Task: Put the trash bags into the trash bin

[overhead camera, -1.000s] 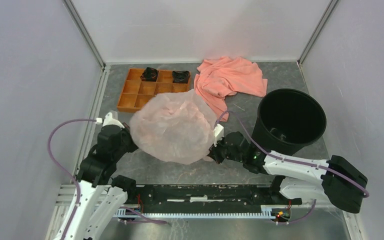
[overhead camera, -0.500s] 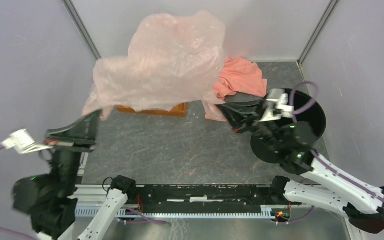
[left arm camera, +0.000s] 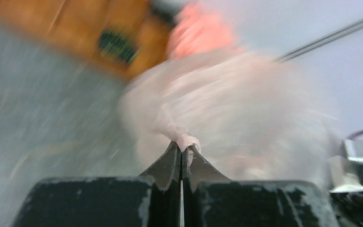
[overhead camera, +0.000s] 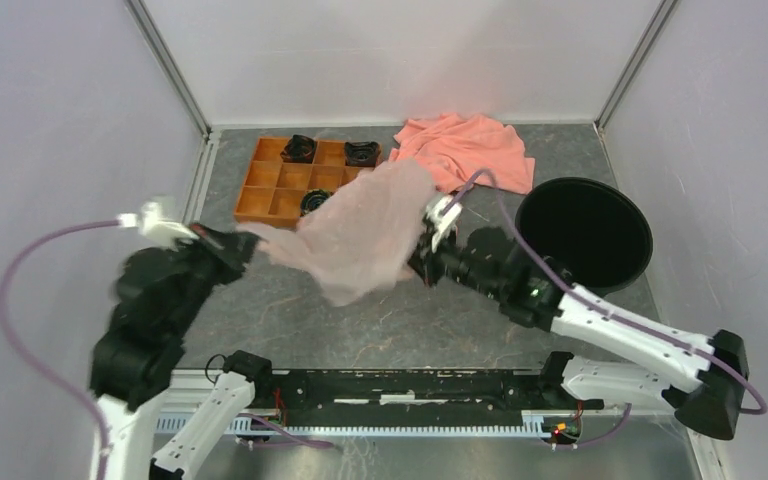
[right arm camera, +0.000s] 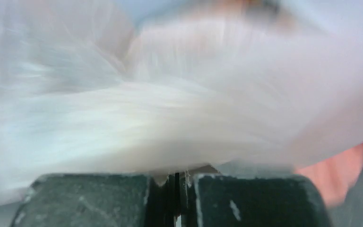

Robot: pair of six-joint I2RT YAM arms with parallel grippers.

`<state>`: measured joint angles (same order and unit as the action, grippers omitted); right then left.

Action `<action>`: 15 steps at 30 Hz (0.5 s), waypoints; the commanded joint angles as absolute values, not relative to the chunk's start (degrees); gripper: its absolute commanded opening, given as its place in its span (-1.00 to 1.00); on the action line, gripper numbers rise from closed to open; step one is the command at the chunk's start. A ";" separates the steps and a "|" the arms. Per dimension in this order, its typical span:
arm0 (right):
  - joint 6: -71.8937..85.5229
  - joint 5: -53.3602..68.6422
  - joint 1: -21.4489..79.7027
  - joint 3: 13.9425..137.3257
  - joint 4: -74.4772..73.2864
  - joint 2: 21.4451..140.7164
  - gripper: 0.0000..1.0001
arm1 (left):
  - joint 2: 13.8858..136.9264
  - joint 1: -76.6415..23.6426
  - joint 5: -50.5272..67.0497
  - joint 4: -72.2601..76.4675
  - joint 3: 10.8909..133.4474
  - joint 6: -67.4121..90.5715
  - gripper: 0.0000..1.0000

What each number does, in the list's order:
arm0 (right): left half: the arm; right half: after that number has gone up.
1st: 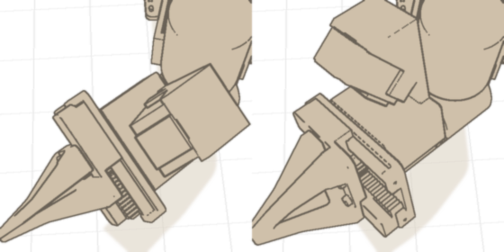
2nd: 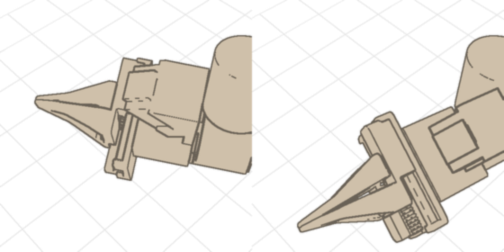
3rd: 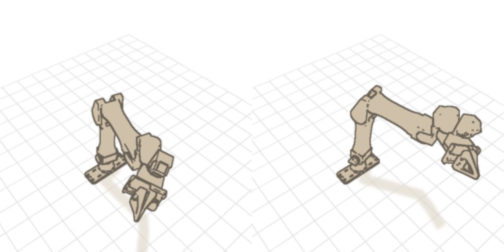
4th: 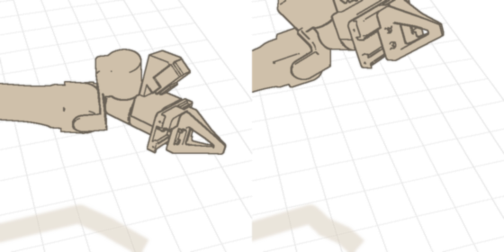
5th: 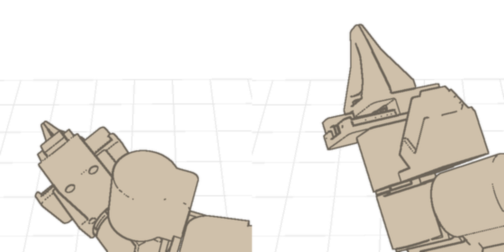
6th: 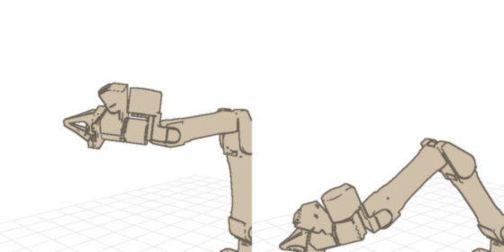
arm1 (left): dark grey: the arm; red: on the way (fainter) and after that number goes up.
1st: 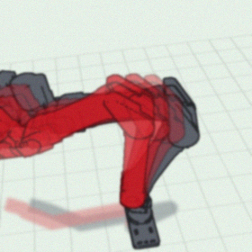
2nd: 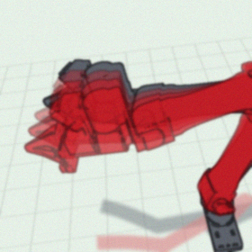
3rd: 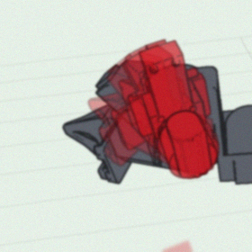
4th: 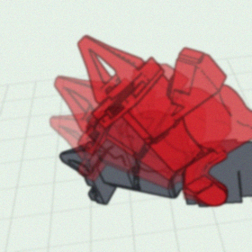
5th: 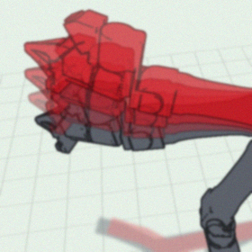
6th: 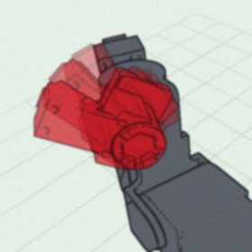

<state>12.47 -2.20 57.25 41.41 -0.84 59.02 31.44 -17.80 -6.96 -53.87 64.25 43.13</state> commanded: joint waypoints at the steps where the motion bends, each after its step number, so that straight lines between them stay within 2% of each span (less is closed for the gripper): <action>1: 5.87 -0.23 57.45 64.82 4.81 54.31 -0.99 | 32.47 -17.75 1.62 -33.47 84.82 36.85 -0.96; 3: 4.23 2.75 57.58 68.54 8.64 53.19 -0.99 | 31.30 -17.75 3.59 -25.14 86.35 38.30 -0.96; 6: -0.32 -1.04 57.52 64.10 14.82 51.72 -0.99 | 28.00 -17.58 -1.45 -19.79 80.02 40.17 -0.96; 10: -1.59 -12.17 57.47 50.36 11.77 57.62 -0.99 | 26.75 -17.58 -9.31 -32.29 61.91 47.97 -0.96; 13: 0.68 -6.61 57.48 39.21 9.58 66.79 -0.99 | 32.24 -17.58 4.57 -39.63 45.14 51.83 -0.96; 15: 4.75 -3.34 57.70 36.08 8.89 68.88 -0.99 | 35.35 -17.58 9.00 -43.30 42.50 48.43 -0.96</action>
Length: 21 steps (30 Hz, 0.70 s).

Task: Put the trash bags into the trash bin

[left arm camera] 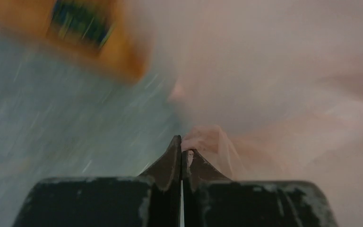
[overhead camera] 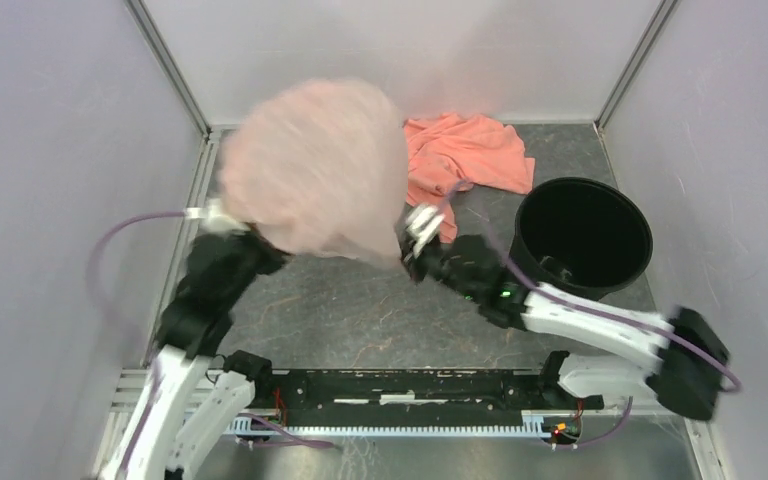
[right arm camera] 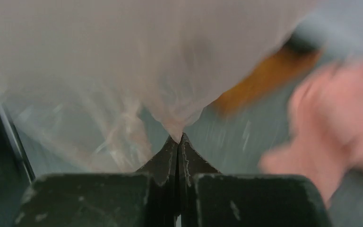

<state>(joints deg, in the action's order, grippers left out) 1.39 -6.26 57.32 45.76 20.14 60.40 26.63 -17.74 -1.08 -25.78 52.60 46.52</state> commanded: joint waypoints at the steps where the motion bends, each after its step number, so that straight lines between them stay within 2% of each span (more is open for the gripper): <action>1: 6.25 -2.67 57.83 34.78 9.99 67.88 -0.99 | 35.11 -17.58 8.29 -44.83 43.28 47.50 -0.96; 4: 6.04 -2.81 58.17 35.50 10.76 62.02 -0.99 | 28.66 -17.58 3.43 -42.99 50.27 44.47 -0.96; 10: 3.16 -2.95 58.23 50.52 0.98 59.88 -0.99 | 21.64 -17.60 -5.05 -35.50 59.84 43.54 -0.96; 16: 9.14 -2.06 58.23 43.70 7.19 58.18 -0.99 | 14.61 -17.58 -3.92 -33.89 51.25 47.39 -0.96; 21: 15.61 9.62 58.48 42.34 16.09 62.92 -0.99 | 12.15 -17.58 -8.72 -40.55 56.78 42.00 -0.96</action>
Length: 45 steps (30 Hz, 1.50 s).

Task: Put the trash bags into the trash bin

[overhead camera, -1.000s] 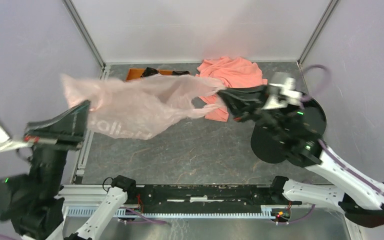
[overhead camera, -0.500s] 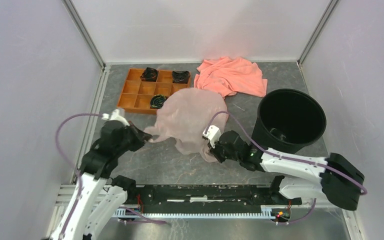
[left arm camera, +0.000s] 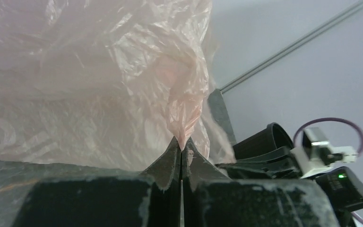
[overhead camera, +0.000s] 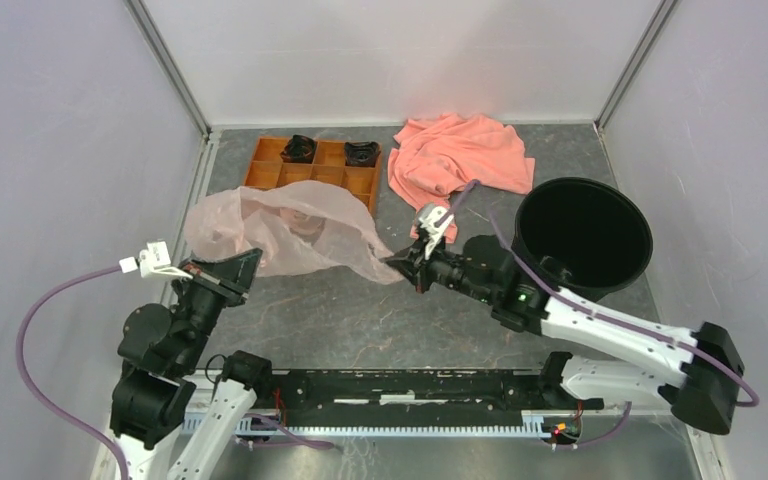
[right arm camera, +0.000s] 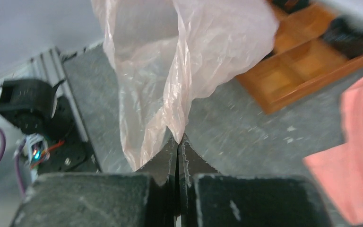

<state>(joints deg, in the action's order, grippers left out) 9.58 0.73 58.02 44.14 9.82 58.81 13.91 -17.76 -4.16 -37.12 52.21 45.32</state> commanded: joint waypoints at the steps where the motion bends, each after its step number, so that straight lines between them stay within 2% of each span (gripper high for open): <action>1: 16.70 11.57 58.63 42.81 18.21 64.63 -0.99 | 11.93 -17.58 -10.79 -41.52 58.12 41.02 -0.96; 4: 17.97 13.80 60.10 46.78 20.22 70.03 -0.99 | 11.38 -17.58 -15.11 -44.06 60.11 40.20 -0.96; 8: 18.24 13.40 60.77 51.06 17.77 75.91 -0.99 | 10.82 -17.54 -16.48 -45.12 56.97 41.22 -0.96; 10: 17.46 11.88 60.74 52.63 14.58 76.76 -0.91 | 11.77 -17.62 -16.99 -44.35 54.61 41.71 -0.96; 15: 10.82 4.11 60.69 57.65 0.37 74.79 -0.42 | 17.54 -17.66 -17.38 -39.65 51.98 39.15 -0.96; 24: 3.96 -21.81 60.75 66.12 -27.86 62.40 0.60 | 22.17 -17.58 -23.40 -29.17 47.24 30.31 -0.96; 28: 4.29 -26.41 60.69 67.70 -33.81 53.84 0.73 | 20.66 -17.64 -26.29 -27.71 42.88 28.94 -0.96; 32: 6.48 -35.95 60.75 69.96 -40.44 48.89 0.77 | 18.91 -17.58 -26.43 -26.89 41.41 28.76 -0.96; 35: 10.66 -45.09 60.69 70.26 -48.64 48.07 0.84 | 18.30 -17.58 -26.47 -25.97 41.12 28.30 -0.96; 40: 19.91 -51.73 60.73 70.56 -59.87 50.42 0.86 | 18.30 -17.58 -25.16 -25.95 40.99 28.48 -0.96; 42: 22.17 -52.46 60.75 70.09 -63.01 51.89 0.81 | 18.09 -17.58 -25.14 -26.07 40.95 28.48 -0.96; 45: 22.05 -49.13 60.73 68.50 -63.03 53.28 0.49 | 17.85 -17.58 -25.14 -26.20 41.00 28.48 -0.96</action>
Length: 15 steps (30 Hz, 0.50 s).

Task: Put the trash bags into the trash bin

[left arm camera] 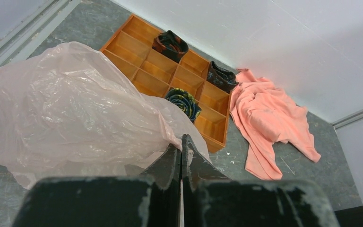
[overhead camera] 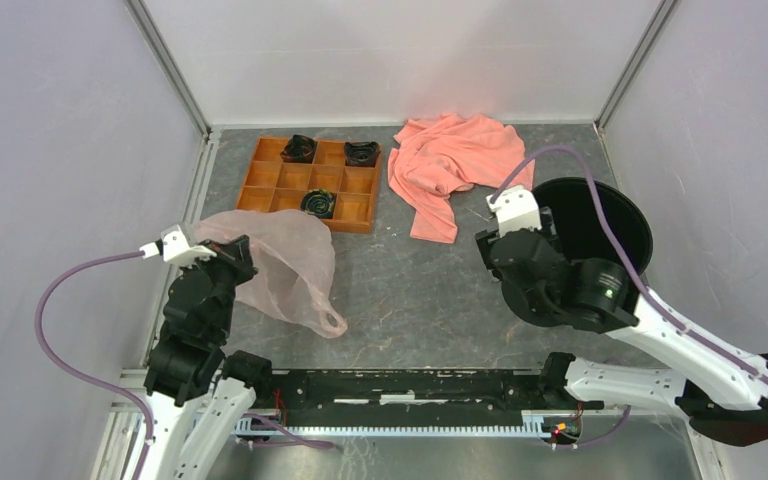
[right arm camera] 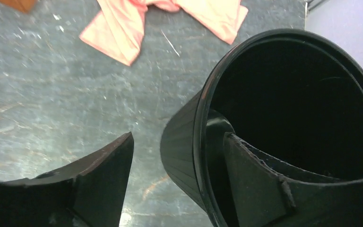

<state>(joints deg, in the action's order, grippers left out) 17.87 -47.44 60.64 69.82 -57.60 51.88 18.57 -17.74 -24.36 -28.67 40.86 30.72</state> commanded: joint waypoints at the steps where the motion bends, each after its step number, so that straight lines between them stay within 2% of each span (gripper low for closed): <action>1: 21.90 -48.10 60.73 68.23 -62.91 53.72 0.39 | 17.77 -17.58 -25.14 -26.24 40.97 28.55 -0.96; 3: 21.54 -47.14 60.73 67.98 -62.48 54.38 0.10 | 17.75 -17.58 -25.14 -26.27 41.13 28.57 -0.96; 6: 21.16 -47.11 60.71 67.91 -61.68 54.88 -0.11 | 17.47 -17.58 -25.26 -26.71 41.25 28.56 -0.96; 8: 20.63 -46.56 60.74 67.66 -60.79 54.70 -0.32 | 16.96 -17.58 -25.67 -26.82 41.20 28.65 -0.96; 12: 19.74 -45.61 60.74 65.49 -57.23 53.02 -0.54 | 15.79 -17.58 -26.24 -26.84 41.05 28.74 -0.96; 15: 19.21 -44.84 60.71 63.71 -54.52 51.44 -0.83 | 15.47 -17.58 -26.77 -27.17 41.08 28.83 -0.96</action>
<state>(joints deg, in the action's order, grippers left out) 19.42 -46.54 60.64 65.63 -58.54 53.41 16.10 -17.74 -24.84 -28.60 40.84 30.57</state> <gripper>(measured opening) 0.173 0.025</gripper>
